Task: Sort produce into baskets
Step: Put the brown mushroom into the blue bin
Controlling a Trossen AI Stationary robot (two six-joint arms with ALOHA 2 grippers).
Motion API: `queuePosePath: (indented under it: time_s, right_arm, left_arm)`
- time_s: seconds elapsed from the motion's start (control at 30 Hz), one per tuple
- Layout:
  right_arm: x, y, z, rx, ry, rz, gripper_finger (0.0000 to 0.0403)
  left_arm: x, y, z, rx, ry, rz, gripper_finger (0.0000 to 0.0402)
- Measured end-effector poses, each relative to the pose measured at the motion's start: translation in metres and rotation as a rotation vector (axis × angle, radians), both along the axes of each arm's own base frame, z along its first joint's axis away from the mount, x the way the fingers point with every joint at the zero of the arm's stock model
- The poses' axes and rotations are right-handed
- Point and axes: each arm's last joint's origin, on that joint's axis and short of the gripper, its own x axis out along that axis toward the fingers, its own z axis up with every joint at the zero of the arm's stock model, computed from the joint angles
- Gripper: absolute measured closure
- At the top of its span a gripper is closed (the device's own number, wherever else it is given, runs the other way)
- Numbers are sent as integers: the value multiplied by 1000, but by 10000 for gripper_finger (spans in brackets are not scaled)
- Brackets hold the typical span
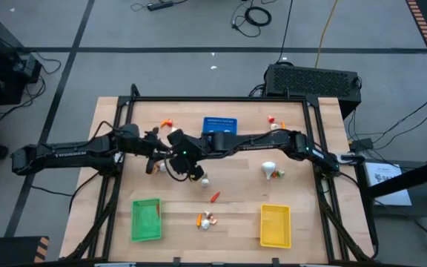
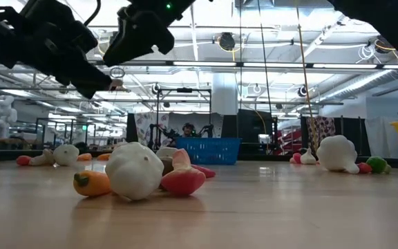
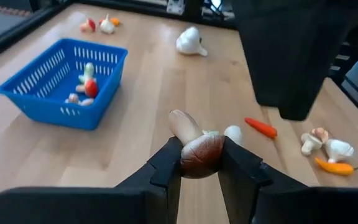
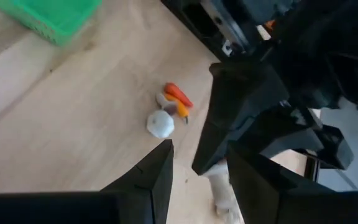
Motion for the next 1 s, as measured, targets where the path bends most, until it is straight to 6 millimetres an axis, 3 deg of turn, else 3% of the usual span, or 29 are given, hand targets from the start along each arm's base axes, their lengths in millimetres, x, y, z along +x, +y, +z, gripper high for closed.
queuePosePath:
  time_s: [1.0]
  right_arm:
    - [-3, -9, -4, -46, 43, -116, 263]
  left_arm:
    - [1, -1, 4, 0, -49, -51, 311]
